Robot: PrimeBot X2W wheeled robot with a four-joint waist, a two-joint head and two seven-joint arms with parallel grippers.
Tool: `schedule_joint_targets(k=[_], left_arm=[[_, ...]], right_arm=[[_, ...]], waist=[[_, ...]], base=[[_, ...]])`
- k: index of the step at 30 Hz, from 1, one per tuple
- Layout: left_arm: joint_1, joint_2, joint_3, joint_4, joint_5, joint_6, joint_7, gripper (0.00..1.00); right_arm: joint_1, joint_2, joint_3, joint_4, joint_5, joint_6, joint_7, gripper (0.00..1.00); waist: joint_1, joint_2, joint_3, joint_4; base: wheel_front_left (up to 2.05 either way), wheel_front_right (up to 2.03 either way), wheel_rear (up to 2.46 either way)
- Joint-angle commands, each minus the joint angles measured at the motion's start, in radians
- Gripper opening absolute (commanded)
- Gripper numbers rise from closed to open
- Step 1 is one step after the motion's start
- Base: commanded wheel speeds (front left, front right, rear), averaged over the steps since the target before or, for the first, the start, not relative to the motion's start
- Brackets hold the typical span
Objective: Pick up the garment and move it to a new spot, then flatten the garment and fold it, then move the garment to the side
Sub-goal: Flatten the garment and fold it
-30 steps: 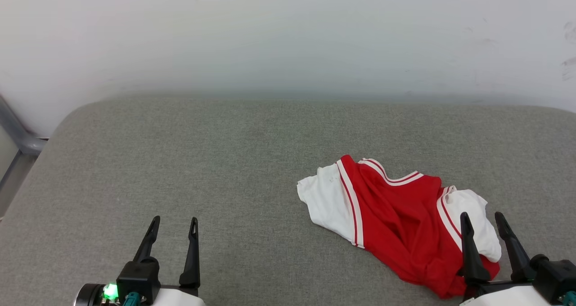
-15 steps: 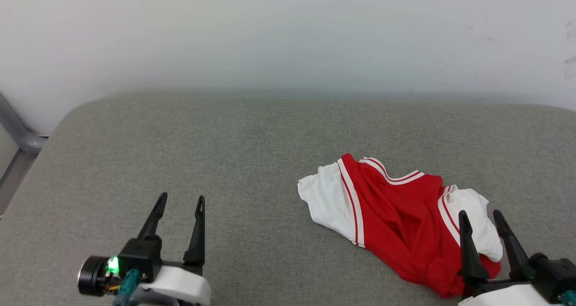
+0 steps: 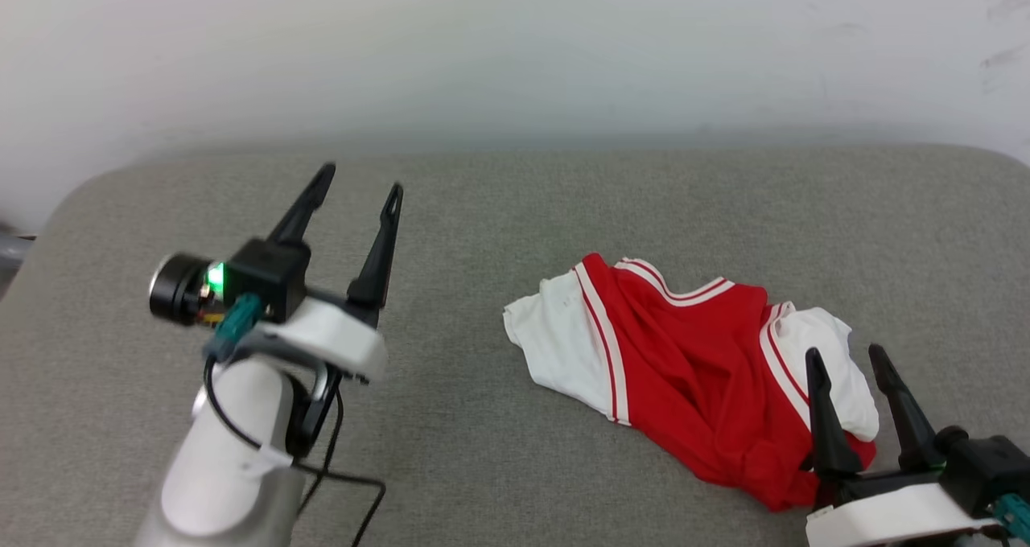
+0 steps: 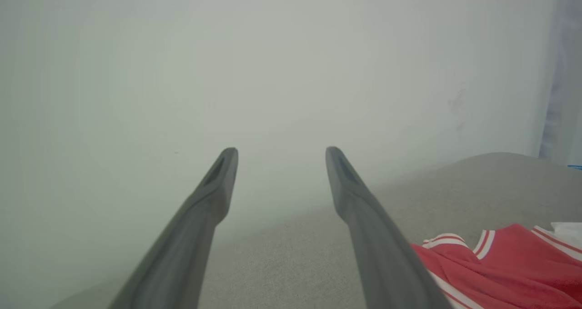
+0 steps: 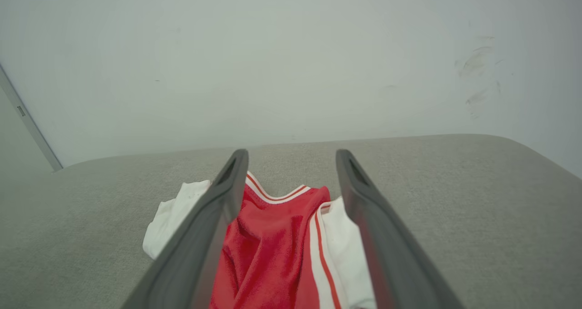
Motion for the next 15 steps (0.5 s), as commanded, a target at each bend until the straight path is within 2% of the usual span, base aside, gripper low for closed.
schedule_joint_targets(k=[1, 3, 7, 10, 15], left_arm=[[-0.047, 0.016, -0.023, 0.023, -0.011, -0.001, -0.003, 1.00], [-0.115, 0.039, -0.082, 0.064, -0.040, -0.001, 0.011, 1.00], [-0.253, 0.091, -0.187, 0.145, -0.103, -0.002, 0.118, 1.00], [-0.328, 0.105, -0.271, 0.187, -0.169, -0.002, 0.227, 1.00], [-0.435, 0.147, -0.453, 0.233, -0.366, -0.002, 0.468, 1.00]], right_arm=[[-0.025, 0.000, -0.001, -0.008, -0.003, -0.001, -0.003, 1.00], [-0.031, 0.000, 0.001, -0.012, -0.004, -0.001, -0.003, 1.00], [-0.058, 0.001, 0.007, -0.021, -0.003, -0.001, -0.003, 1.00], [-0.070, 0.000, 0.009, -0.024, -0.003, -0.001, -0.003, 1.00], [-0.098, 0.001, 0.015, -0.027, -0.003, -0.001, -0.003, 1.00]], waist=[[0.0000, 0.0000, 0.024, -0.018], [0.0000, 0.0000, 0.043, -0.030], [0.0000, 0.0000, 0.084, -0.053], [0.0000, 0.0000, 0.110, -0.066], [0.0000, 0.0000, 0.146, -0.085]], base=[[0.00, 0.00, 0.00], [0.00, 0.00, 0.00], [0.00, 0.00, 0.00], [0.00, 0.00, 0.00], [0.00, 0.00, 0.00]])
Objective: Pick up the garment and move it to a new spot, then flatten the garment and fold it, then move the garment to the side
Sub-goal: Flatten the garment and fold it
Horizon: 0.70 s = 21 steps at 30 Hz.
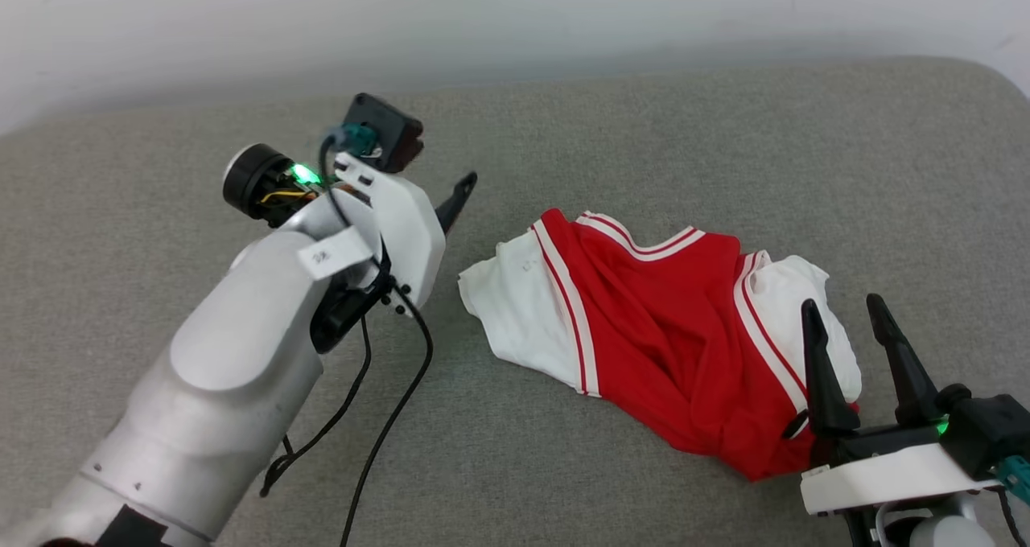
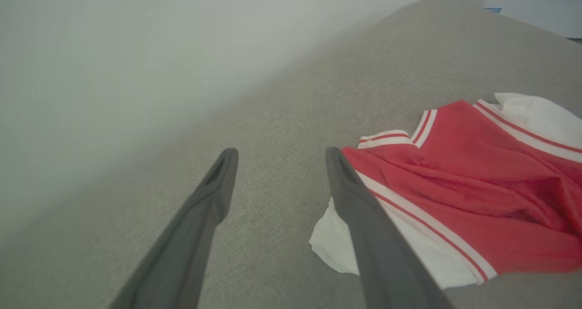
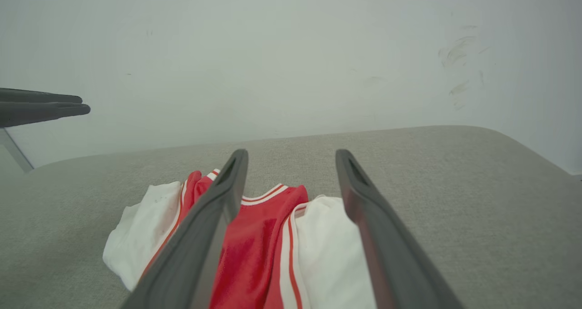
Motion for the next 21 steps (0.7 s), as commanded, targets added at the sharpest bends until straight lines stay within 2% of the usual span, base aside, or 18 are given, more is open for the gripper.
schedule_joint_targets(k=[1, 6, 11, 16, 21], left_arm=[[-0.030, 0.019, -0.046, 0.005, -0.053, 0.000, 0.064, 1.00], [-0.110, 0.071, -0.201, 0.009, -0.232, 0.000, 0.262, 1.00], [-0.172, 0.110, -0.343, 0.020, -0.348, 0.000, 0.411, 1.00], [-0.213, 0.136, -0.461, 0.049, -0.401, 0.000, 0.466, 1.00], [-0.244, 0.144, -0.539, 0.107, -0.419, 0.000, 0.446, 1.00]], right_arm=[[-0.020, 0.001, 0.002, -0.005, -0.003, -0.001, -0.003, 1.00], [-0.041, 0.001, 0.012, -0.008, 0.001, -0.001, -0.003, 1.00], [-0.063, 0.001, 0.025, -0.009, 0.009, -0.001, -0.003, 1.00], [-0.088, 0.001, 0.038, -0.010, 0.021, -0.001, -0.003, 1.00], [-0.108, 0.001, 0.050, -0.014, 0.038, -0.001, -0.003, 1.00]], waist=[[-0.0001, 0.0000, 0.019, -0.014], [-0.0001, 0.0000, 0.050, -0.034], [-0.0001, 0.0000, 0.082, -0.062], [-0.0001, 0.0000, 0.120, -0.096], [-0.0001, 0.0000, 0.163, -0.125]], base=[[0.00, 0.00, 0.00], [0.00, 0.00, 0.00], [0.00, 0.00, 0.00], [0.00, 0.00, 0.00], [0.00, 0.00, 0.00]])
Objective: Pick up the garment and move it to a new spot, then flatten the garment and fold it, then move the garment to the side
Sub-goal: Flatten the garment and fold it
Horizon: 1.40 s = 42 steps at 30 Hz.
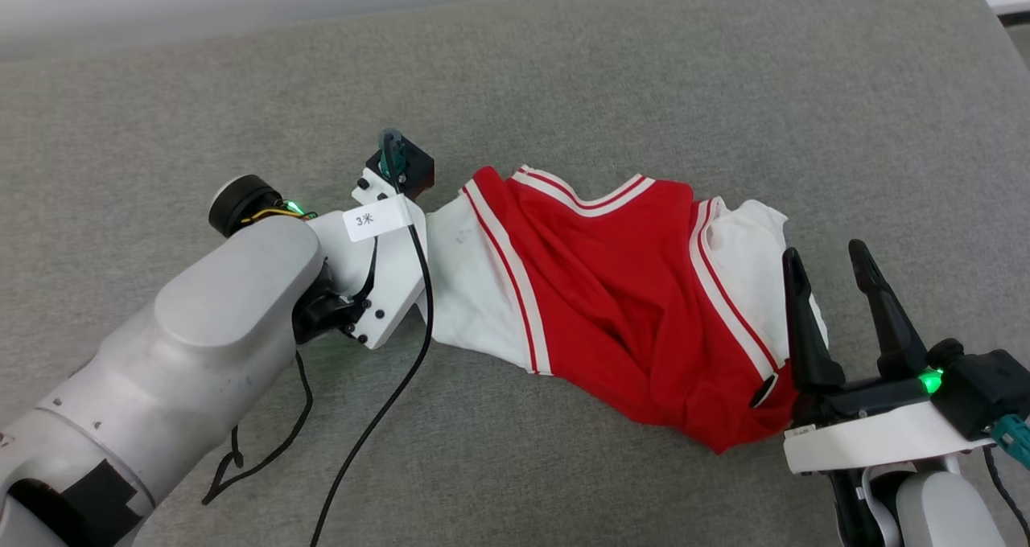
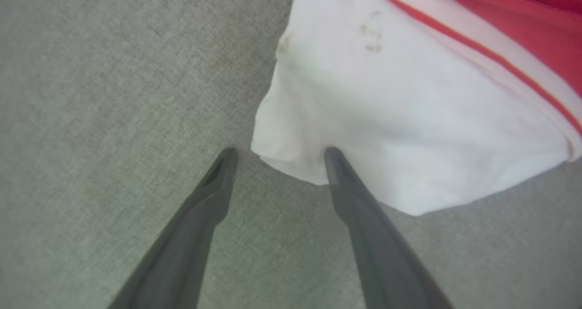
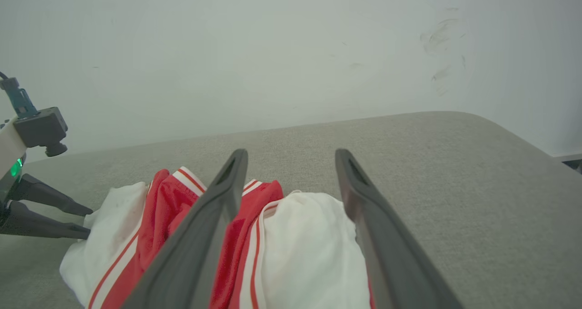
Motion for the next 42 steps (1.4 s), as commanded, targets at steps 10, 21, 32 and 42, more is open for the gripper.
schedule_joint_targets(k=[10, 21, 32, 42], left_arm=[[0.012, 0.006, -0.129, 0.018, -0.040, -0.001, -0.026, 0.00], [-0.005, 0.082, -0.097, -0.067, -0.067, 0.001, -0.312, 0.00], [0.103, 0.265, -0.014, -0.142, -0.174, 0.068, -0.378, 0.00], [0.267, 0.365, 0.020, -0.076, -0.285, 0.128, -0.409, 0.00]], right_arm=[[-0.018, 0.001, -0.008, -0.002, 0.017, -0.001, -0.003, 1.00], [0.021, 0.001, -0.029, 0.006, -0.008, -0.001, -0.003, 1.00], [0.045, 0.001, -0.044, 0.005, -0.018, -0.001, -0.003, 1.00], [0.052, 0.001, -0.043, 0.008, -0.022, -0.001, -0.002, 1.00]], waist=[[-0.0001, 0.0000, 0.046, -0.015], [-0.0001, 0.0000, -0.037, 0.073], [-0.0001, 0.0000, -0.082, 0.159], [-0.0001, 0.0000, -0.080, 0.170]], base=[[0.00, 0.00, 0.00], [0.00, 0.00, 0.00], [0.00, 0.00, 0.00], [0.00, 0.00, 0.00]])
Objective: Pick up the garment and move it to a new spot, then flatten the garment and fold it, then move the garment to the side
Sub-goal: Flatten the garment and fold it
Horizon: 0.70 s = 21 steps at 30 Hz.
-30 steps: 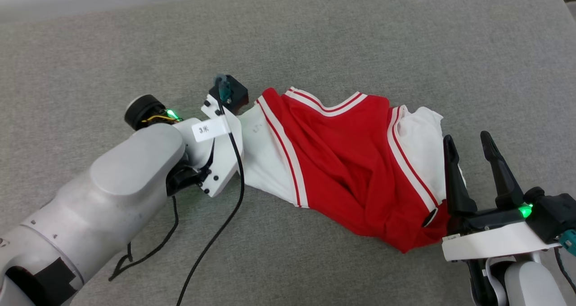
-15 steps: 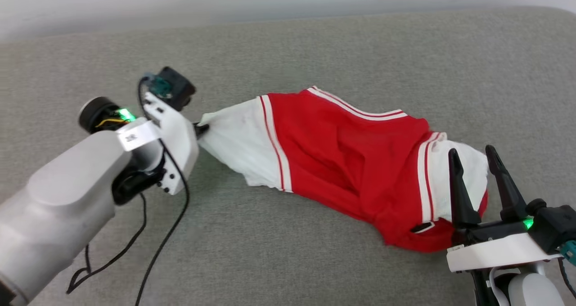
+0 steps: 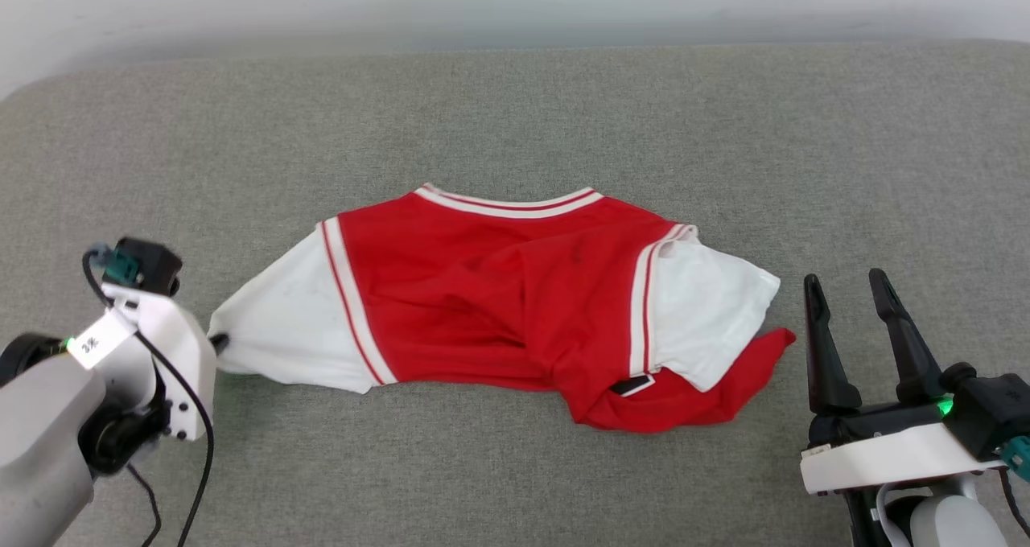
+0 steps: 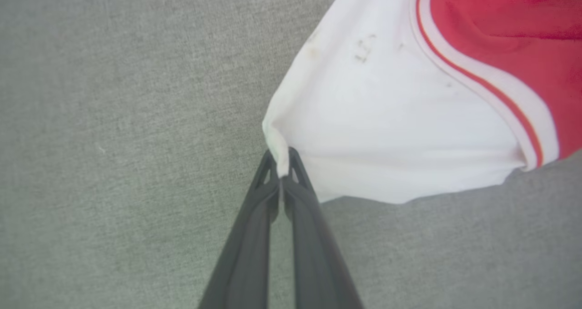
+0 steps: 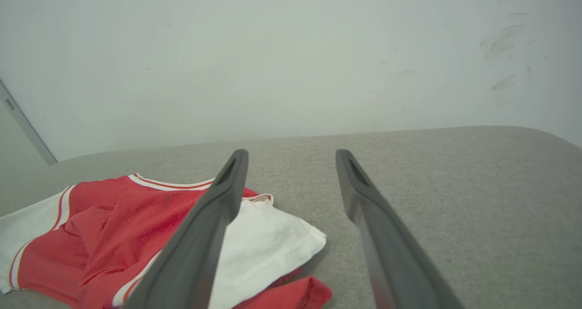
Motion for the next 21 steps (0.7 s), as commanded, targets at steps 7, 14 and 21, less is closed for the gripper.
schedule_joint_targets(k=[7, 14, 21], left_arm=[[0.080, -0.041, 0.004, 0.086, -0.048, -0.008, -0.031, 0.00], [0.106, -0.126, 0.025, 0.147, -0.004, 0.018, -0.236, 1.00], [0.150, -0.154, 0.049, 0.078, 0.069, 0.104, -0.462, 1.00]], right_arm=[[0.006, 0.001, -0.010, 0.005, -0.017, -0.001, -0.003, 1.00], [0.024, 0.001, -0.029, 0.014, -0.033, -0.001, -0.003, 1.00], [0.014, 0.001, -0.086, -0.014, -0.068, -0.001, -0.003, 1.00]], waist=[[0.0000, 0.0000, 0.005, 0.003], [0.0000, 0.0000, -0.060, 0.016], [0.0000, 0.0000, -0.112, 0.044]], base=[[0.00, 0.00, 0.00], [0.00, 0.00, 0.00], [0.00, 0.00, 0.00]])
